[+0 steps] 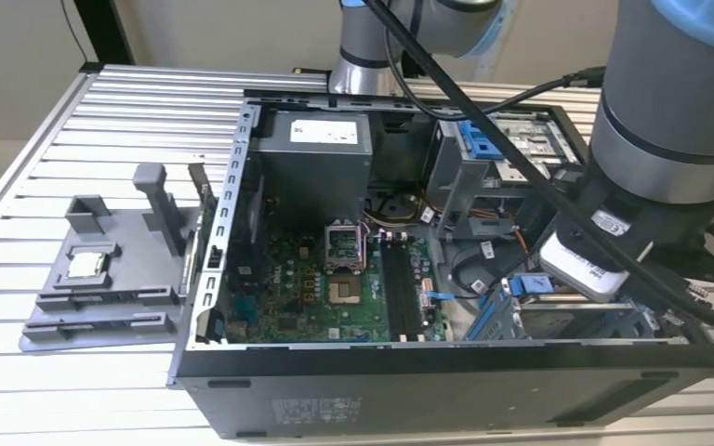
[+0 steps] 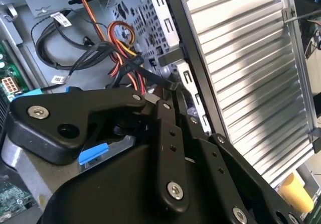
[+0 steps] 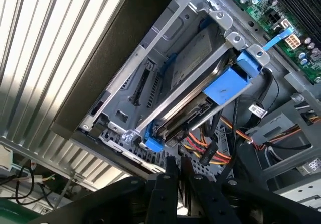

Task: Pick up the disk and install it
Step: 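Insert the second disk wire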

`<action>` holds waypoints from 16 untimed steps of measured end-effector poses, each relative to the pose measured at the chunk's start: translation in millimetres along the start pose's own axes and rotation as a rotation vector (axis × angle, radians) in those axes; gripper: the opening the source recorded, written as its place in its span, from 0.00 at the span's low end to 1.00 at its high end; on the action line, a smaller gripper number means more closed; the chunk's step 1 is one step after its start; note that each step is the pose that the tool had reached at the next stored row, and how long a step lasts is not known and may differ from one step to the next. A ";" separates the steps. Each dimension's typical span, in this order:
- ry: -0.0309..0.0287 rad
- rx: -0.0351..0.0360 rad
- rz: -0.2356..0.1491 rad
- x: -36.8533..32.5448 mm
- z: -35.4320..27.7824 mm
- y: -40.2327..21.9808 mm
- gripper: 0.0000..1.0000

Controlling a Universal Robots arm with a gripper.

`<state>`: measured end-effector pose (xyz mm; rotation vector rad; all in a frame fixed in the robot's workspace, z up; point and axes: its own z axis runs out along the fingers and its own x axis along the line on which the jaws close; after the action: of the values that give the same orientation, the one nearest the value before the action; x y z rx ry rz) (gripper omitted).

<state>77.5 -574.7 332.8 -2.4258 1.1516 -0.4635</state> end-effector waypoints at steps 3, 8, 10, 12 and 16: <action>0.0042 -0.0065 0.015 -0.4 -0.3 0.5 0.00; -0.0141 -0.0427 0.042 -0.6 -0.5 0.7 0.00; -0.0273 -0.0649 0.053 -0.7 -0.6 0.8 0.00; -0.0443 -0.0928 0.065 -0.8 -0.6 0.9 0.00; -0.0563 -0.1230 0.092 -1.2 -1.0 1.4 0.00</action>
<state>75.4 -574.7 332.8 -2.4593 1.2956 -0.3022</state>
